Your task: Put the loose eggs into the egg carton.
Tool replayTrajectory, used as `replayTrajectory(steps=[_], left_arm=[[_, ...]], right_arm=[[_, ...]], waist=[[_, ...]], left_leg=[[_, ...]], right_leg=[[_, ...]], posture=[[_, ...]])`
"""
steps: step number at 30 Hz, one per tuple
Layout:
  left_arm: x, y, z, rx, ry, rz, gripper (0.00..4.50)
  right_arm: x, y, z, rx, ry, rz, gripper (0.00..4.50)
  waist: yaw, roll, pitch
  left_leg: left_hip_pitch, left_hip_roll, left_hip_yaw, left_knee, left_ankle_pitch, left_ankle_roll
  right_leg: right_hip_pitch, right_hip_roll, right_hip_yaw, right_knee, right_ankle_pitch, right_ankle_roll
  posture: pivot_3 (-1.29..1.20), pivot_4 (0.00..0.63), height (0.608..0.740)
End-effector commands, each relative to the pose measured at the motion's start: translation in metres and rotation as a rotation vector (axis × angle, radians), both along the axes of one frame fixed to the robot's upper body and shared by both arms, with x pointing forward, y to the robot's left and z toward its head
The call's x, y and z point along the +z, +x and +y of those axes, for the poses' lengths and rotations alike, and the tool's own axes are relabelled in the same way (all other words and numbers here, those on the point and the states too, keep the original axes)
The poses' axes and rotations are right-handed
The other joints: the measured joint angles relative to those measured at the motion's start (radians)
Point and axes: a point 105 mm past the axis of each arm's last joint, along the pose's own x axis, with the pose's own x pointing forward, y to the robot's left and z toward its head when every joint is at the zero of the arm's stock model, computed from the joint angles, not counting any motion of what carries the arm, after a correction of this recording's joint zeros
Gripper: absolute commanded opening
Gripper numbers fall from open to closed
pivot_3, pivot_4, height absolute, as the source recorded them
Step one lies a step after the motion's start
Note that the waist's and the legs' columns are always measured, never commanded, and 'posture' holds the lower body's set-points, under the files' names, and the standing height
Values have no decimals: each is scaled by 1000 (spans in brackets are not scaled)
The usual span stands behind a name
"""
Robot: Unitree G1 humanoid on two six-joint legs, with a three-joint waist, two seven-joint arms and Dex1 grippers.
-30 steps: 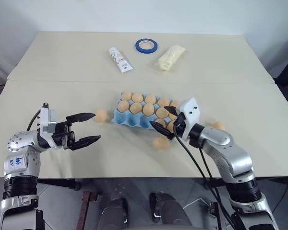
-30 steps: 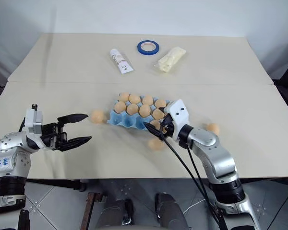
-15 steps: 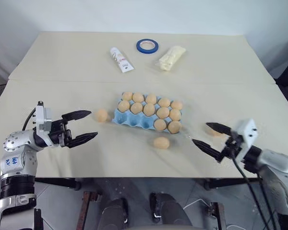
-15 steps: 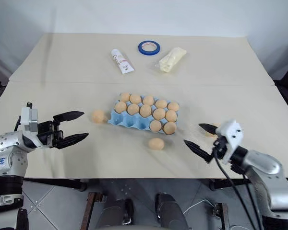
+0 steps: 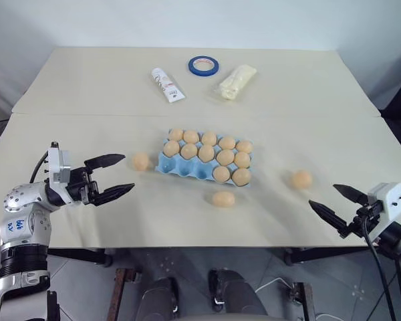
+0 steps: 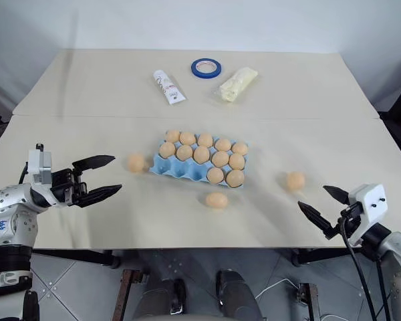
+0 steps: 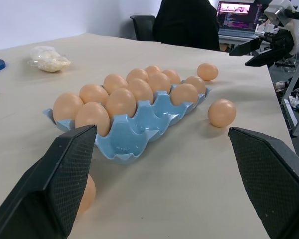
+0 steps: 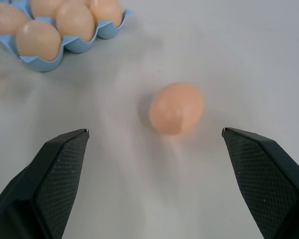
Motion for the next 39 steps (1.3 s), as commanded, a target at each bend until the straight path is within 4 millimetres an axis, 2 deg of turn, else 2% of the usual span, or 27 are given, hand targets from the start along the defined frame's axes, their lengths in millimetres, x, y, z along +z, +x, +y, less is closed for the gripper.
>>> replayTrajectory(steps=[1, 6, 10, 16, 19, 24, 26, 29, 32, 35, 39], left_arm=[[13, 0, 7, 29, 7, -54, 4500], [13, -1, 7, 38, 4, -61, 4500], [13, -3, 8, 49, 2, -65, 4500], [12, -7, 10, 66, 3, -66, 4500], [12, -9, 10, 71, 2, -64, 4500], [11, -10, 11, 75, 1, -62, 4500], [10, -10, 10, 75, 1, -62, 4500], [10, -10, 10, 74, -2, -62, 4500], [10, -11, 10, 71, -4, -61, 4500], [9, -10, 9, 68, -3, -59, 4500], [9, -10, 7, 66, -5, -61, 4500]], right_arm=[[5, 14, 7, -17, 26, -46, 4477], [1, 42, 12, -73, 58, -52, 4477], [-13, 59, 13, -109, 11, -16, 4477], [-23, 67, 10, -143, -40, 12, 4477], [-20, 69, 11, -151, -14, -5, 3894], [-5, 69, 18, -129, -5, -52, 2080], [1, 68, 24, -105, -3, -63, 1778], [23, 69, 46, -37, 22, -118, 1748], [44, 72, 79, 52, 65, -157, 1727], [55, 70, 126, 193, 97, -152, 1669], [63, 71, 167, 302, 123, -162, 1669]], waist=[[1, 0, 0], [2, 0, 0], [3, 0, 0], [2, 0, 0], [0, 0, 0], [-1, 0, 0], [0, 0, 0], [-1, 1, 0], [-6, 1, 0], [-5, 0, 0], [-1, 0, 0]], left_leg=[[0, 0, 0, 0, 0, 0], [1, 0, 0, 0, 0, 0], [0, 0, 0, -1, 0, 0], [0, 0, 0, -2, 0, 0], [0, 0, 0, -1, 0, 0], [1, 0, 1, -1, 0, 0], [1, 0, 0, -2, 0, 0], [0, 0, 0, -1, 0, 0], [1, 0, 0, -1, 0, 0], [1, 1, 0, -1, 0, -1], [0, 0, 0, -2, 0, -1]], right_leg=[[0, 0, 0, 0, 0, 0], [0, 0, 0, 1, 0, 0], [0, 0, 0, 0, 0, 0], [-1, 0, 0, -1, 0, 0], [0, 0, 0, 0, 0, 0], [-1, 0, 0, 0, 0, 0], [-1, 0, 0, 0, 0, 0], [-1, 0, 0, 0, 0, 0], [-1, 0, 0, 1, 0, 0], [-1, 0, 0, 2, 0, -1], [-2, 0, -1, 1, 0, -1]], posture=[[0, 150, 740], [0, 150, 740], [0, 150, 740], [0, 150, 740], [0, 150, 740], [0, 150, 740], [0, 150, 740], [0, 150, 740], [0, 150, 740], [0, 150, 740], [0, 150, 740]])
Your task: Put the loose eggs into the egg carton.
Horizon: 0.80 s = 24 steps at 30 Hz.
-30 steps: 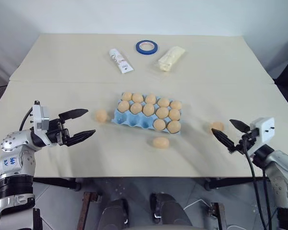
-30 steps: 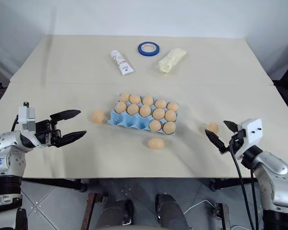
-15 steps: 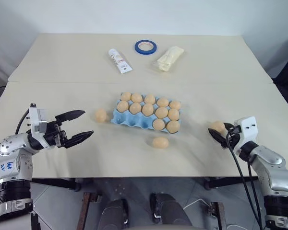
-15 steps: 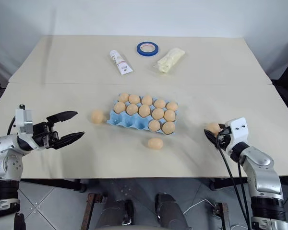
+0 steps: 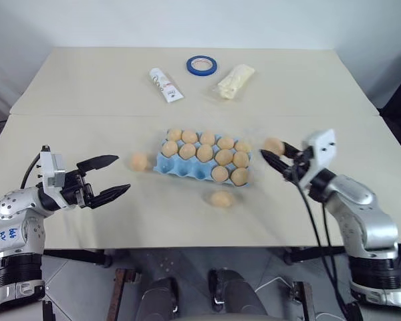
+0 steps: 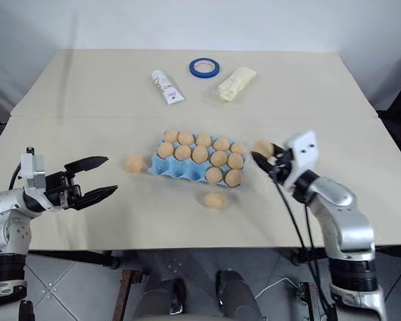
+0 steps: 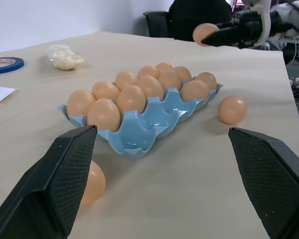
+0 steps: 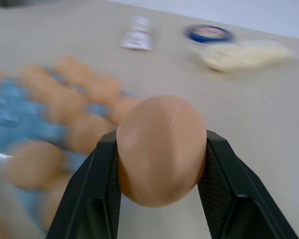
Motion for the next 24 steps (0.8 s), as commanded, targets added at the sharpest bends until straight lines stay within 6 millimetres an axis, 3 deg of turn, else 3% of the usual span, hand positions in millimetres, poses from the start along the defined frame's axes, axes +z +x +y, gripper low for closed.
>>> replayTrajectory(steps=[1, 6, 15, 23, 24], left_arm=[[10, -1, 1, 1, -14, -43, 4500], [11, -2, 2, 13, -13, -50, 4500], [11, -5, 5, 36, -15, -52, 4500], [10, -3, 2, 32, -21, -53, 4500], [10, -2, 1, 30, -22, -53, 4500]], right_arm=[[16, 0, 36, 80, 30, -41, 1669], [8, 9, 79, 154, 8, -48, 1669], [-9, 9, 95, 204, -69, -22, 1669], [-2, 3, 99, 245, -81, -44, 4407], [0, 2, 99, 246, -79, -48, 4461]], waist=[[1, 0, 0], [-1, 0, 0], [0, 0, 0], [-3, 0, 0], [-3, 0, 0]], left_leg=[[-1, 0, 0, 0, 0, 0], [-2, 0, -1, 0, 0, 0], [-9, 0, -2, 1, 0, 1], [-9, 0, -2, 1, 0, 0], [-9, 0, -2, 1, 0, 0]], right_leg=[[0, 0, 0, -1, 0, 0], [-2, -1, -1, -1, 0, 0], [-7, -1, -3, -1, 0, 0], [-8, -1, -3, 0, 0, 0], [-8, -1, -3, 0, 0, 0]], posture=[[0, 150, 740], [0, 150, 740], [0, 150, 740], [0, 150, 740], [0, 150, 740]])
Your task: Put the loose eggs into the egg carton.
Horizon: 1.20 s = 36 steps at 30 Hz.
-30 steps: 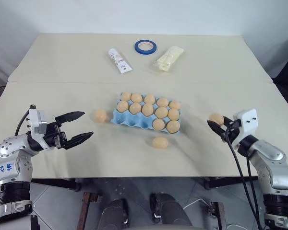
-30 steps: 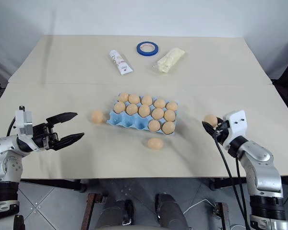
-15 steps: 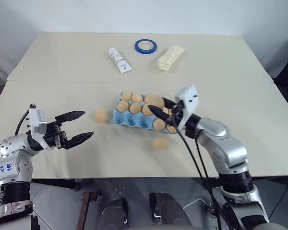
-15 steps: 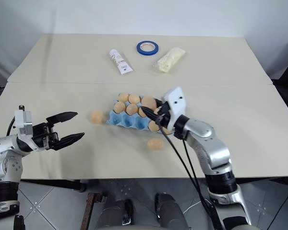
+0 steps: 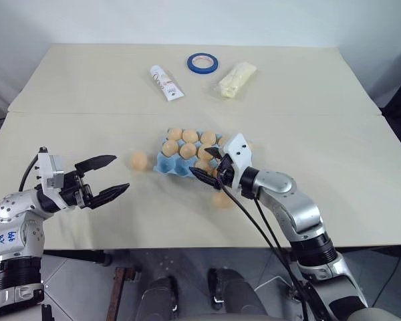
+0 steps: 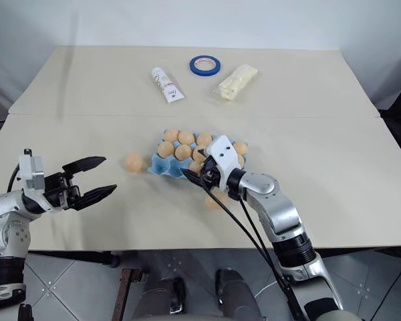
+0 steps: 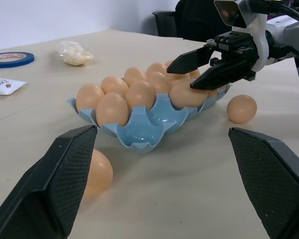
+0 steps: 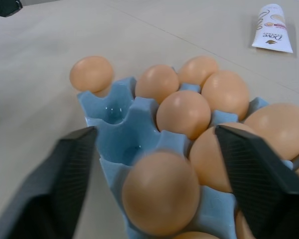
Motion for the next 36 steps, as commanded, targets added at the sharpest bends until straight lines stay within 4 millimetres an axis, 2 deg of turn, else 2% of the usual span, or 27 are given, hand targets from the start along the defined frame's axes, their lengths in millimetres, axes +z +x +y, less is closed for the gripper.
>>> replayTrajectory(steps=[1, 6, 9, 15, 18, 22, 24, 26, 30, 36], left_arm=[[11, 0, -1, -9, -9, -52, 4500], [11, 2, -3, -19, -11, -52, 4500], [12, 2, -3, -27, -12, -54, 4500], [8, 0, 5, -28, -5, -36, 4500], [4, -1, 11, -35, 12, -31, 4500], [4, -6, 14, -72, 14, -49, 4500], [15, -6, 19, -61, -64, -109, 4500], [14, -8, 20, -69, -62, -119, 4500], [11, -13, 23, -86, -65, -134, 4500], [5, -16, 25, -103, -43, -130, 4500]], right_arm=[[23, -6, 3, 30, 25, -78, 4461], [33, -10, -3, 34, 49, -93, 4461], [43, -20, -25, 44, 87, -99, 4461], [40, -38, -75, 66, 29, -90, 4461], [31, -54, -105, 103, -27, -45, 4461], [13, -74, -133, 136, -75, 56, 4461], [2, -86, -151, 126, -78, 118, 4461], [-7, -93, -166, 76, -86, 166, 4461], [-17, -101, -174, 43, -92, 194, 4461], [-14, -102, -168, 23, -70, 175, 4461]], waist=[[0, 0, 0], [2, 0, 0], [4, 0, 0], [9, 0, 0], [7, 0, 0], [7, 0, 0], [10, 0, 0], [10, 0, 0], [6, 0, 0], [7, 0, 0]], left_leg=[[0, 0, 0, 0, 0, 0], [0, 0, 0, 0, 0, 0], [0, 0, 0, 0, 0, 0], [-1, 0, -1, 0, 0, 0], [-1, 0, -1, 0, 0, 1], [0, 0, -1, 0, 0, 1], [1, 0, -2, 0, 0, 1], [1, 0, -2, 1, 0, 1], [3, 0, -2, 1, 0, 1], [5, 0, -2, 2, 0, 1]], right_leg=[[0, 0, 0, 0, 0, 0], [0, 0, 0, 0, 0, 0], [0, 0, 0, 0, 0, 0], [0, 0, -2, -2, 0, 0], [1, 0, -2, -2, 0, 0], [2, 0, -1, -2, 0, 0], [3, 1, -2, -3, 0, 0], [3, 0, -2, -3, 0, 0], [7, 0, -1, -3, 0, 1], [7, 0, -1, -2, 0, 0]], posture=[[0, 150, 740], [0, 150, 740], [0, 150, 740], [0, 150, 740], [0, 150, 740], [0, 150, 740], [0, 150, 740], [0, 150, 740], [0, 150, 740], [0, 150, 740]])
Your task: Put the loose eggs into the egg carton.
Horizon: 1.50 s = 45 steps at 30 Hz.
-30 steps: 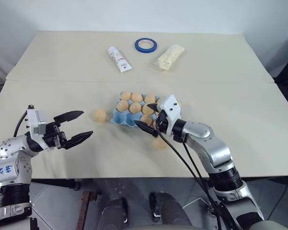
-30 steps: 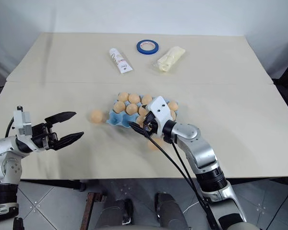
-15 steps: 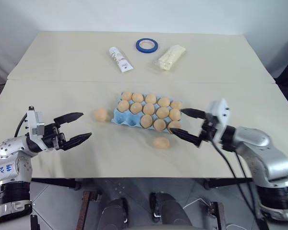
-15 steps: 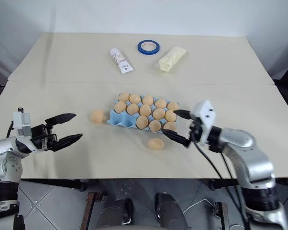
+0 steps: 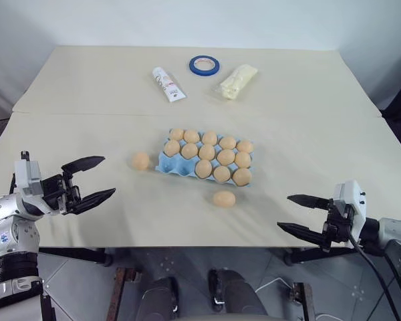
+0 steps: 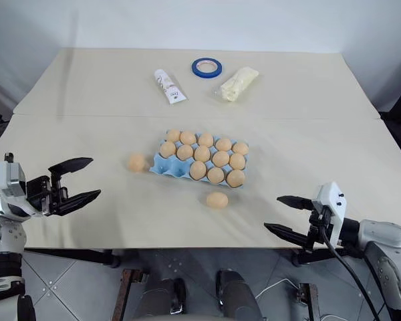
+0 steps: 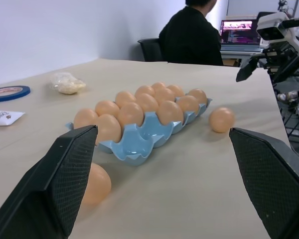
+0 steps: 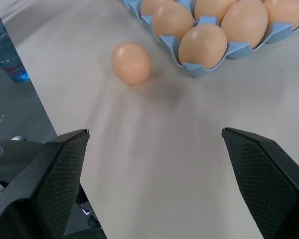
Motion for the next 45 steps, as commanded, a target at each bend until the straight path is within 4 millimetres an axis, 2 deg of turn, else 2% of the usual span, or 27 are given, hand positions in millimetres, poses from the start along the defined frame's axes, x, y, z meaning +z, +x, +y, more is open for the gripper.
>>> replayTrajectory(steps=[1, 6, 10, 16, 20, 22, 25, 39, 42, 45], left_arm=[[2, -5, 4, -12, 13, -17, 4500], [-13, -9, 4, -36, 118, 93, 4500], [-10, -13, 4, -47, 137, 90, 4500], [-17, -24, 17, -4, 171, 129, 4500], [-21, -29, 17, 17, 166, 154, 4500], [-22, -29, 17, 22, 166, 165, 4500], [-26, -31, 13, 15, 164, 194, 4500], [-26, -34, 12, 27, 160, 183, 4500], [-27, -33, 9, 26, 154, 177, 4500], [-26, -33, 8, 28, 146, 172, 4500]], right_arm=[[17, 2, 8, -11, 25, -76, 4461], [25, 9, 31, -16, 45, -107, 4461], [29, 14, 60, 4, 69, -136, 4461], [19, 20, 95, 23, 63, -120, 4461], [15, 18, 117, 76, 98, -87, 4461], [14, 20, 121, 73, 113, -76, 4461], [2, 32, 120, 83, 41, -66, 4461], [-15, 45, 124, 107, -41, -56, 4461], [-18, 48, 125, 111, -72, -64, 3843], [-13, 49, 125, 118, -64, -85, 2751]], waist=[[0, 0, 0], [-2, 0, 0], [-1, 0, 0], [-2, 0, 0], [-1, 0, 0], [-1, 0, 0], [-1, 0, 0], [-1, 0, 0], [-2, 0, 0], [-1, 0, 0]], left_leg=[[0, 0, 0, 0, 0, 0], [0, 0, 0, 0, 0, 0], [0, 0, -1, -1, 0, -1], [-1, 0, -1, -2, 0, -1], [-3, 0, -2, -4, -1, -1], [-5, 0, -4, -3, -1, -1], [-5, -1, -5, -3, 0, -1], [-6, -1, -8, -3, 0, -1], [-6, -1, -8, -3, 0, 0], [-6, -1, -8, -3, 0, 0]], right_leg=[[0, 0, 0, 0, 0, 0], [0, 0, 0, -1, 0, 0], [-1, 0, 0, 0, 0, -1], [-2, -2, -1, -2, -1, -1], [-4, -3, -2, -3, -1, -2], [-4, -3, -4, -3, -2, -3], [-3, -4, -6, -3, -2, -3], [-3, -7, -12, -3, -2, -4], [-2, -8, -14, -3, -2, -4], [-2, -10, -17, -3, -2, -4]], posture=[[0, 150, 740], [0, 150, 740], [0, 150, 740], [0, 150, 740], [0, 150, 740], [0, 150, 740], [0, 150, 740], [0, 150, 740], [0, 150, 740], [0, 150, 740]])
